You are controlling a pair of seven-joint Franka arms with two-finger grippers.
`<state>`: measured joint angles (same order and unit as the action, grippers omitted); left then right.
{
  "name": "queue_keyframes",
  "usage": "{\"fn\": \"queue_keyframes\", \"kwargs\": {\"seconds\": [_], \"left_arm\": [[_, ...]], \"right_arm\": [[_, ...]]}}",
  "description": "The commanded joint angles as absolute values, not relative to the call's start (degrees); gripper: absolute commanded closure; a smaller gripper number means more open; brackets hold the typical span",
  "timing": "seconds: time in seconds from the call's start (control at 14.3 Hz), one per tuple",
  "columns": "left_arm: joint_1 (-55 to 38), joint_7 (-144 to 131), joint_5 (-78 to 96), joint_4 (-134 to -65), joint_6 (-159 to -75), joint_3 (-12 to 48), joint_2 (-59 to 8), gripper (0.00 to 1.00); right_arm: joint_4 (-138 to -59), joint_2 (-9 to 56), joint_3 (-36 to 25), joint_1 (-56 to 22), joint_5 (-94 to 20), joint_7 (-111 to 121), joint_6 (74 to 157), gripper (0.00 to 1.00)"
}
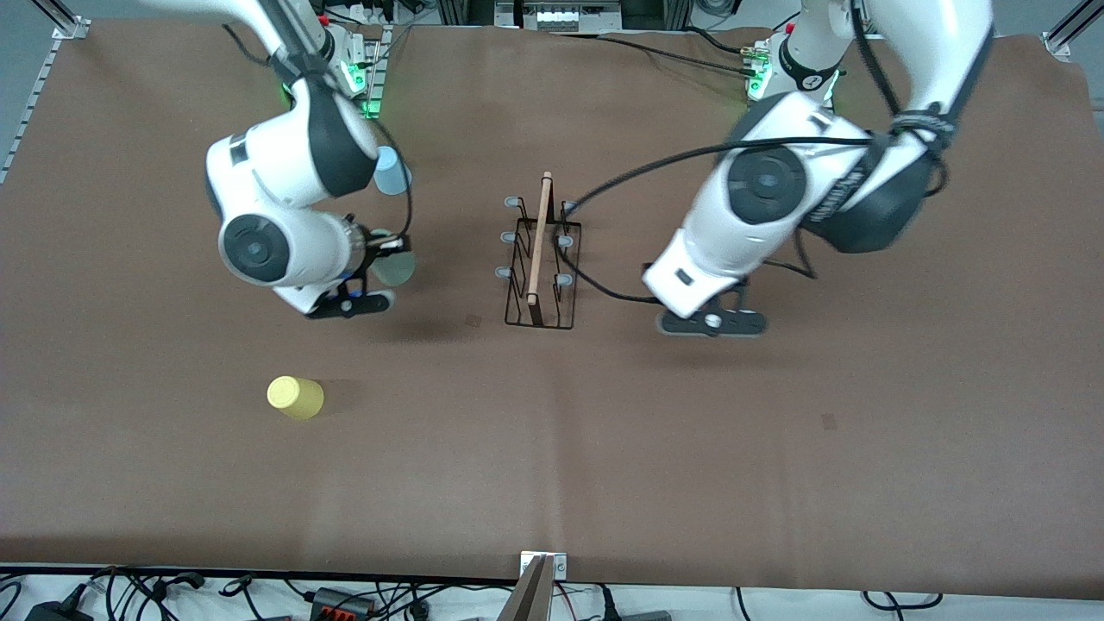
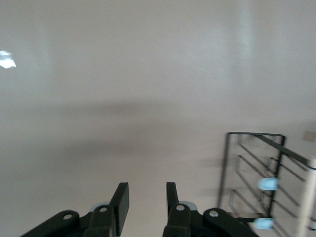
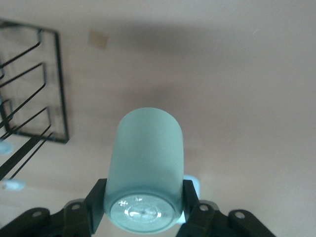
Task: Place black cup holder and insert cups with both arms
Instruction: 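Release the rack with the left gripper while the right gripper brings the cup, then hang the teal cup on a rack peg with the right gripper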
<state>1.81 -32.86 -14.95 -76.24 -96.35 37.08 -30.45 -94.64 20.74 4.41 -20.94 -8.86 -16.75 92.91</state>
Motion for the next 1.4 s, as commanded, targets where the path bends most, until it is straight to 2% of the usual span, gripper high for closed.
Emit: {"fn": "queue_keyframes", "kwargs": {"seconds": [0.0,0.14,0.28,0.63,0.77,1.05,1.26,1.33], "left_arm": [[6.1,-27.3,-14.2,-77.1,-93.3,37.7,-28.0,0.59],[6.9,-27.1,-14.5,-77.0,-92.0,37.5,-27.8,0.5],[9.0,-25.4,-14.8,-74.5,-91.6,37.5,-25.9,0.46],[14.1,-12.6,-13.9,-68.7,-85.3,37.3,-25.5,0.39],[14.8,-9.6,-13.8,-66.9,-83.3,35.3,-22.8,0.36],[11.6,-3.2,-9.7,-72.3,-83.0,24.1,-15.1,0.35],[2.9,-2.8,-0.6,-76.1,-83.1,7.0,-11.8,0.34],[0.2,-2.6,1.0,-77.4,-83.1,2.4,-11.1,0.31]], "right_arm": [[-93.7,19.8,5.4,-25.9,-9.3,-22.7,90.5,0.85],[-93.5,19.8,5.6,-29.1,-11.1,-25.0,90.6,0.85],[-93.5,19.8,5.7,-30.9,-15.9,-26.7,90.5,0.85],[-93.3,21.0,5.6,-33.3,-16.3,-29.4,93.6,0.85],[-93.3,21.3,5.6,-34.4,-18.1,-29.4,94.7,0.85],[-93.2,21.4,5.6,-34.5,-18.5,-29.5,96.4,0.85],[-93.2,22.2,5.6,-35.1,-18.5,-29.5,96.7,0.85],[-93.2,22.2,5.6,-35.3,-18.5,-29.5,96.7,0.85]]}}
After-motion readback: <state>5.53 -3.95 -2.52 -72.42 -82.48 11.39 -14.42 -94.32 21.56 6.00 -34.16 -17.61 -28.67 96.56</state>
